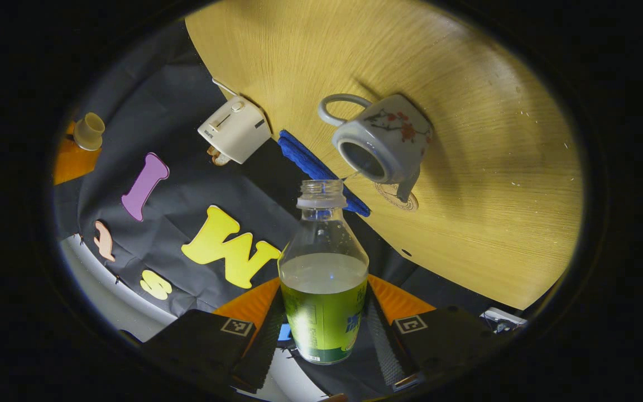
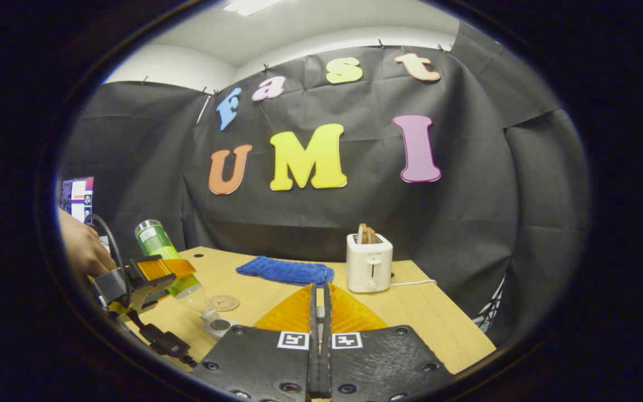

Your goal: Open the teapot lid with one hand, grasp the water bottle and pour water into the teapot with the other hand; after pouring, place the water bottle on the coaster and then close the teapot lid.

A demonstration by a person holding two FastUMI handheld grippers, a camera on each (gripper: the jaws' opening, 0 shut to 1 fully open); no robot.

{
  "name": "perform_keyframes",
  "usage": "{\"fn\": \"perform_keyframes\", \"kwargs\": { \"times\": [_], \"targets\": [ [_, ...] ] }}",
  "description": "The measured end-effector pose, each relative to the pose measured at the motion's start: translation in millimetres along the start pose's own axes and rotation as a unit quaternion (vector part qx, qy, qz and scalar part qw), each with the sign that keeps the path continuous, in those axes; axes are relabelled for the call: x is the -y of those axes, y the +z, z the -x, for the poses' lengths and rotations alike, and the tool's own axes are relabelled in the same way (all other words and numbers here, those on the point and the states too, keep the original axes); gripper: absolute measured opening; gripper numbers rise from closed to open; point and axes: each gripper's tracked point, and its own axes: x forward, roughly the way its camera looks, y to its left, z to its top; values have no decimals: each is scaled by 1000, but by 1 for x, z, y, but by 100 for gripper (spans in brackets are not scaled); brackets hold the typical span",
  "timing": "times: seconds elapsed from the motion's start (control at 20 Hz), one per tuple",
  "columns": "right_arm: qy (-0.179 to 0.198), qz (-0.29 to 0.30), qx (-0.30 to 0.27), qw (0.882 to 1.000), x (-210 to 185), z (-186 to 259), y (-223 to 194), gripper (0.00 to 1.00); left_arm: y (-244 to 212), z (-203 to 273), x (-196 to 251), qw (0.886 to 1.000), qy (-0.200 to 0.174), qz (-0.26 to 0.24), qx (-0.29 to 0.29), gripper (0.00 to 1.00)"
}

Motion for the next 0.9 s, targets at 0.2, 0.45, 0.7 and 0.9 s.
{"fn": "perform_keyframes", "kwargs": {
  "times": [0.2,0.45,0.7,0.9],
  "targets": [
    [-1,1,-2,1000,-1,-1,-1,0,-6,-4,2,1000,-1,3,-7,76],
    [-5,5,-6,1000,2,-3,-3,0,-11,-7,5,1000,3,4,-10,77],
    [-10,8,-10,1000,5,-3,-5,0,-10,-4,-1,1000,22,9,-3,77],
    [-5,7,-15,1000,5,0,-6,0,-21,-3,-12,993,50,102,20,76]
  ]
}}
